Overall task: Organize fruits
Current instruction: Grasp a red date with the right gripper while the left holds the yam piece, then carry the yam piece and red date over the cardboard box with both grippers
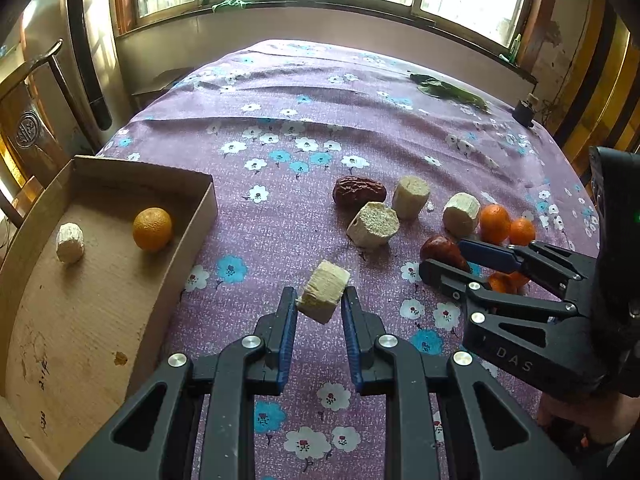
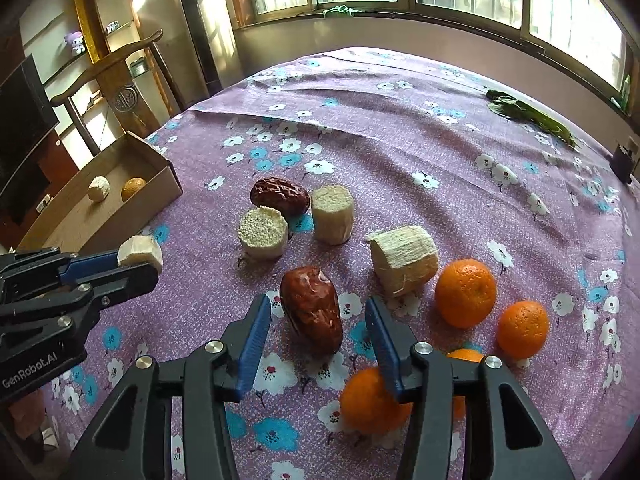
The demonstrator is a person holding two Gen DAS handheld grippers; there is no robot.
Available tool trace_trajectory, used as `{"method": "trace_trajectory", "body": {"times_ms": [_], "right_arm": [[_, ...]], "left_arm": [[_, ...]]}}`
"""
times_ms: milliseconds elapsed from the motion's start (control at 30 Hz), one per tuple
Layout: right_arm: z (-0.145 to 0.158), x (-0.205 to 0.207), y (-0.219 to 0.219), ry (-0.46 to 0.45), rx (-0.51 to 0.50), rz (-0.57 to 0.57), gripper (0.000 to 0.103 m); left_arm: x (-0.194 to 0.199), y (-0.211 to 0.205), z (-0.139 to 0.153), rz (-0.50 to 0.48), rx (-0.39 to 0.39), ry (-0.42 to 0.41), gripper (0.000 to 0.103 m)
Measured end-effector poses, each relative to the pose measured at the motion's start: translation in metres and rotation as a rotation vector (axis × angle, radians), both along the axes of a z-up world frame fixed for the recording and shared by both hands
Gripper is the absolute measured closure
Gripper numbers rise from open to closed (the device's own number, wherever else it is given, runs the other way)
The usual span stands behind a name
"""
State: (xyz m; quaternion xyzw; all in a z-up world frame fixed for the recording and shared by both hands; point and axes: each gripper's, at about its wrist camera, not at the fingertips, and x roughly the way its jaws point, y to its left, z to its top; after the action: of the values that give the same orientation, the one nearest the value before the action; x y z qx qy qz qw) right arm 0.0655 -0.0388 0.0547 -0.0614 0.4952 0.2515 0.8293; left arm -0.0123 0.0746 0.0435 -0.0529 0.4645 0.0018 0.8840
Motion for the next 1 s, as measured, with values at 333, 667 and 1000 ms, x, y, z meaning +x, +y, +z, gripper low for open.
{"method": "trace_trajectory", "body": {"times_ms": [333, 667, 1000], "right_arm": [[0.015, -0.02, -0.008, -0.009, 0.071, -0.029, 0.068], [0.049, -0.063, -0.008, -0.056, 0.199, -0.065, 0.068], [0.057, -0.085, 0.018, -0.056, 0.21, -0.026, 0.068]], "left_arm": [[-0.013, 0.008, 0.009, 0.022, 0.016, -0.029, 0.081], [-0.038, 0.02, 0.021, 0.038, 0.043, -0.063, 0.081], [-0.063, 0.043, 0.033, 0.085, 0.077, -0.108, 0.081]]}}
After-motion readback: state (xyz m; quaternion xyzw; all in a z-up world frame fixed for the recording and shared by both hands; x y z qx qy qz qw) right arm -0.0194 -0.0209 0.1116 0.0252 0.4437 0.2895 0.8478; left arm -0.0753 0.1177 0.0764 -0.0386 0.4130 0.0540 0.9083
